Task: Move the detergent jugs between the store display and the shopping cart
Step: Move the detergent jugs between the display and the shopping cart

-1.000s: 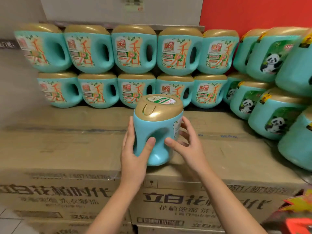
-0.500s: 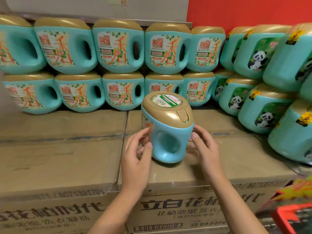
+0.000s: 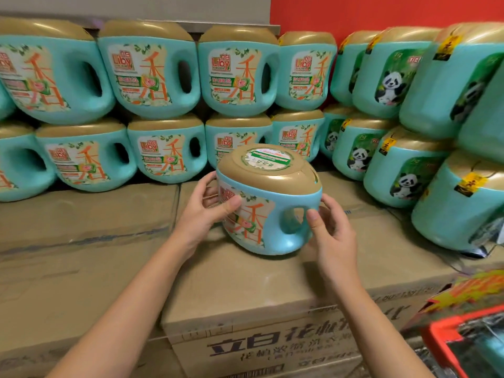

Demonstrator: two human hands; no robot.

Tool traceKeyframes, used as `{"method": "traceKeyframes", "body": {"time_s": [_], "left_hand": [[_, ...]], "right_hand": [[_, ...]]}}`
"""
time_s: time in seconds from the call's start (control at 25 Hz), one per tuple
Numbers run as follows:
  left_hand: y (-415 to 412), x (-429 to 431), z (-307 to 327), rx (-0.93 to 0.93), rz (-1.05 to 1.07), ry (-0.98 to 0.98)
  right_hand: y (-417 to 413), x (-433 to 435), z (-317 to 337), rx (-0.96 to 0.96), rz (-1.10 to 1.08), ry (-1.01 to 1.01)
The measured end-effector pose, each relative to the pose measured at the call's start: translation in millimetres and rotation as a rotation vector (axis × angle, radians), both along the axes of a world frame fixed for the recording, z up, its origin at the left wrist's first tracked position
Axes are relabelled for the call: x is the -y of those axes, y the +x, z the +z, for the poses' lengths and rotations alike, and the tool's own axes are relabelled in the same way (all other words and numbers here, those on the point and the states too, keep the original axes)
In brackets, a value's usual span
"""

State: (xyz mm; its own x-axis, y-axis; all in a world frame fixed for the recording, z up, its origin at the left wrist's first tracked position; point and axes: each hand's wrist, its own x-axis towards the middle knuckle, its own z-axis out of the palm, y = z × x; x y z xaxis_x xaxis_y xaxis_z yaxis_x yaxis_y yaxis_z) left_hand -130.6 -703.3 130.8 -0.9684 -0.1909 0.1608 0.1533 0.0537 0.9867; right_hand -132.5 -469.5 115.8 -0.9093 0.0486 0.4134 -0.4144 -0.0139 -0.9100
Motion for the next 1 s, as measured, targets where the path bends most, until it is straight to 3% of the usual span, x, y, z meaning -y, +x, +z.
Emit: {"method": "traceKeyframes", "body": {"time_s": [0.08,0.24,0.44,0.64,1.0], "left_hand": [[-13.2,-15.2,-4.8,-0.040,-0.001,-0.067],[-44.5,-48.1,-23.5,-0.103,-0.007,-0.021],[-95.3,-79.3,-32.9,-0.157,0.133,0.011],[-143.7,-102.7,-37.7,-0.175,0.266,0.071],[-185.1,-122.5,-40.4,-0.173,0.393,0.077]], "right_hand": [[-25.0,-15.0,1.2,0.002,-0.066,0.082],[-81.7,-37.9,6.5,0.071,-0.152,0.199],[-122.2,-44.5,9.1,0.191,-0.101,0.131],[-169.7,-43.7,5.8,0.196,-0.082,0.369],[-220.8,-45.5,-12.6,0.316,-0.064,0.213]]}}
